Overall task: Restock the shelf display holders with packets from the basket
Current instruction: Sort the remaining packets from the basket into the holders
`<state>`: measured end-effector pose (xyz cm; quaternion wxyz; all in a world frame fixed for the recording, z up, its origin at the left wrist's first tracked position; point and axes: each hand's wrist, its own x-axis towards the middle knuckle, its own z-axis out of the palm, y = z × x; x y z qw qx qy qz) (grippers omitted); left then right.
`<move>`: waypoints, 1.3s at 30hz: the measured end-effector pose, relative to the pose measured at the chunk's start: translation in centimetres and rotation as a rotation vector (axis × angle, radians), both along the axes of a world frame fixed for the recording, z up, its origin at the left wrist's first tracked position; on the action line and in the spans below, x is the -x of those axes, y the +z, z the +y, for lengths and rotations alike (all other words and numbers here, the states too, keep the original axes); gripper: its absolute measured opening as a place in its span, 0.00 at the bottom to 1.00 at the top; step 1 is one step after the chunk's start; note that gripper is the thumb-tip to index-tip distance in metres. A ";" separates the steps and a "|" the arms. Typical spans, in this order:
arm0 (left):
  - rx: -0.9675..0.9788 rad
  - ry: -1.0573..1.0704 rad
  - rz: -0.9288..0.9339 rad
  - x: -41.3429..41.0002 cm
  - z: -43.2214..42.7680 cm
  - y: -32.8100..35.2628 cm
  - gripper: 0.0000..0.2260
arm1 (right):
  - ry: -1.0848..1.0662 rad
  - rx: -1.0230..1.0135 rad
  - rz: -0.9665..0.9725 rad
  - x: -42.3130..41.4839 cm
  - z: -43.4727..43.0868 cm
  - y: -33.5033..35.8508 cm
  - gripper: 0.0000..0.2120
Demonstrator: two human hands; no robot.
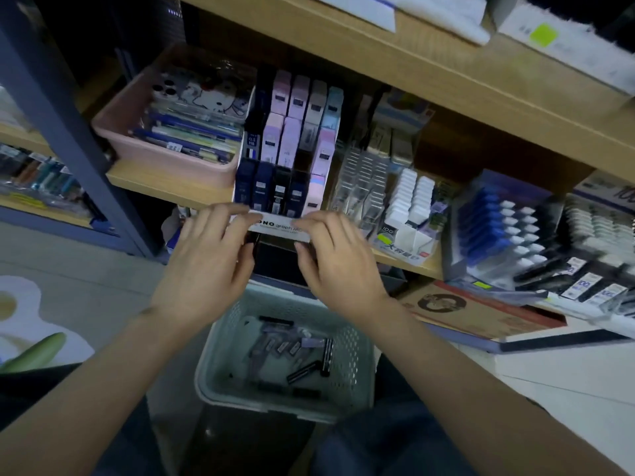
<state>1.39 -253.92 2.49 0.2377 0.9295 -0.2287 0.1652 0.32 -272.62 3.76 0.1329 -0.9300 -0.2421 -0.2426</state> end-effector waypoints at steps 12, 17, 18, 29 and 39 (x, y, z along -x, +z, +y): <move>0.225 0.172 0.646 6.0 2.0 -15.4 0.26 | -0.051 0.266 1.061 4.9 -2.3 -16.9 0.22; 0.359 0.246 0.770 6.8 1.9 -17.7 0.20 | -0.083 0.243 1.166 5.0 -2.8 -23.2 0.30; 0.370 0.269 0.778 6.9 1.7 -17.8 0.19 | -0.095 0.221 1.178 5.0 -2.8 -24.2 0.31; 0.461 0.307 0.663 7.3 1.3 -19.7 0.20 | -0.102 0.185 0.989 5.8 -1.2 -29.5 0.28; 0.485 0.316 0.623 7.4 1.2 -20.0 0.19 | -0.219 0.157 1.075 4.8 0.1 -31.5 0.32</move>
